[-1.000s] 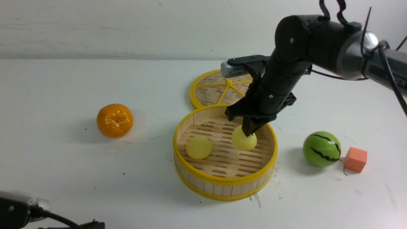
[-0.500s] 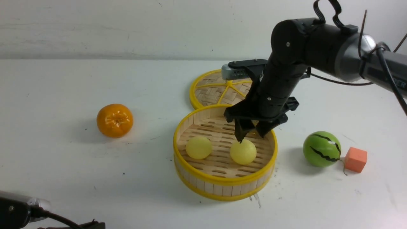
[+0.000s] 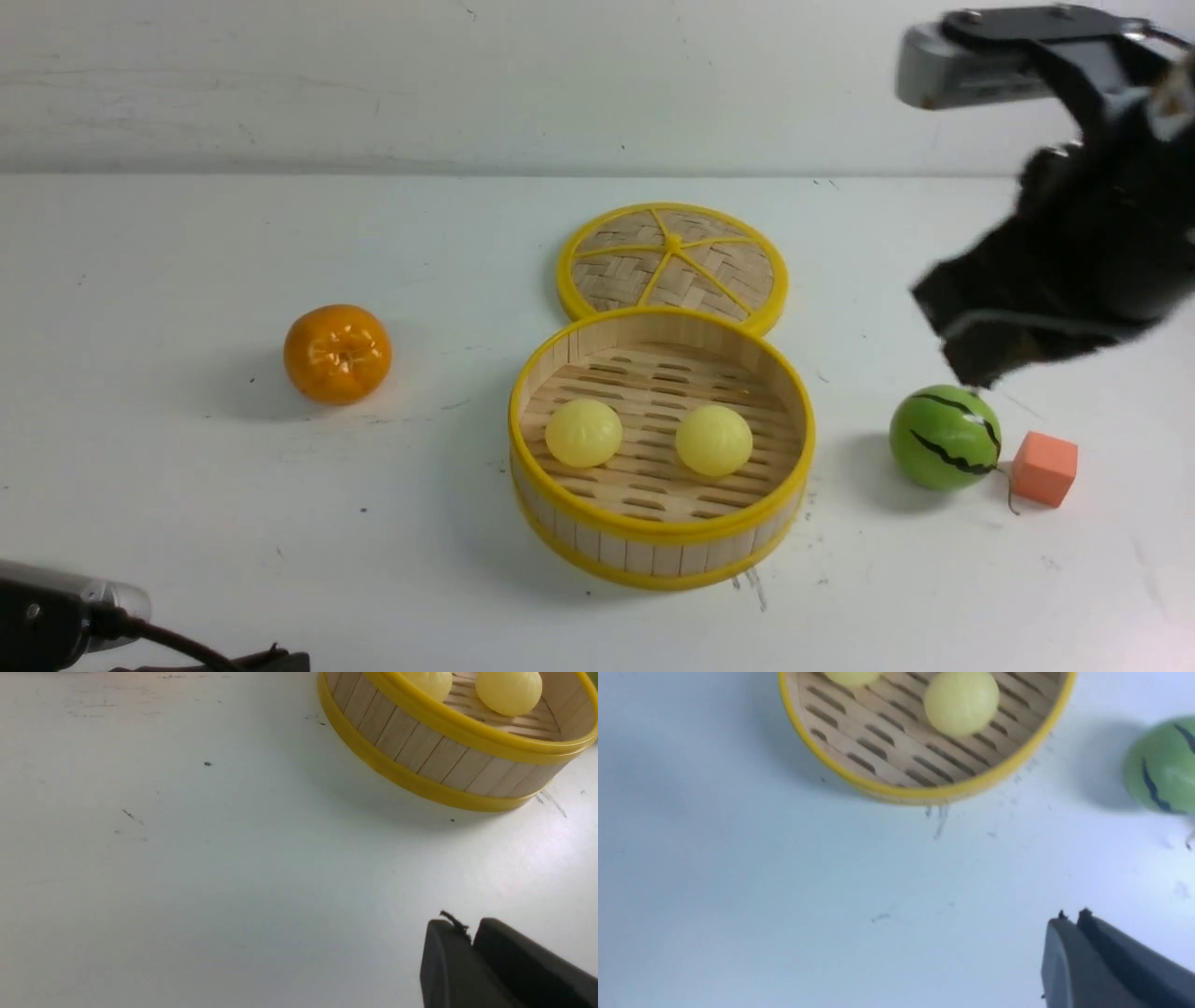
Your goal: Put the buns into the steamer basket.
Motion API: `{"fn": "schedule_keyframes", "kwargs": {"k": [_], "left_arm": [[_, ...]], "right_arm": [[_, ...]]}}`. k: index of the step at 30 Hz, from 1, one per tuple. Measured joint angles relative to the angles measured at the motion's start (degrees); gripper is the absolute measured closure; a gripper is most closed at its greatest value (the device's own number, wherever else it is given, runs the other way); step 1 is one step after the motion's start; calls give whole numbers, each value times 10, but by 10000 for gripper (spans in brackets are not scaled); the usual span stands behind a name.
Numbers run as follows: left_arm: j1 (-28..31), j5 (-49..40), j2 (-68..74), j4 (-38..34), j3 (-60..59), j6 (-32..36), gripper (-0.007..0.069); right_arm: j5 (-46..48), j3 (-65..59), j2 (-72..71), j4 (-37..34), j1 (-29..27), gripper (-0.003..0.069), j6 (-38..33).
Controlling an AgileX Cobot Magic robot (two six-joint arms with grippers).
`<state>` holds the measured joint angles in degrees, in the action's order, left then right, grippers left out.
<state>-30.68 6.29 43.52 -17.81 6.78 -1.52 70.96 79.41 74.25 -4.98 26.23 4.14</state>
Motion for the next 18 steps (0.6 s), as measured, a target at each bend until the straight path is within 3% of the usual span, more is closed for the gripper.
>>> {"fn": "schedule_keyframes", "kwargs": {"k": [6,14,18], "left_arm": [[0,0,0,0,0,0,546],[0,0,0,0,0,0,546],[0,0,0,0,0,0,541]], "right_arm": [[-6,-115,-174,24,0,678,0],[2,-158,-401,50,0,678,-1],[-86,-281,-533,81,-52,678,-1]]}}
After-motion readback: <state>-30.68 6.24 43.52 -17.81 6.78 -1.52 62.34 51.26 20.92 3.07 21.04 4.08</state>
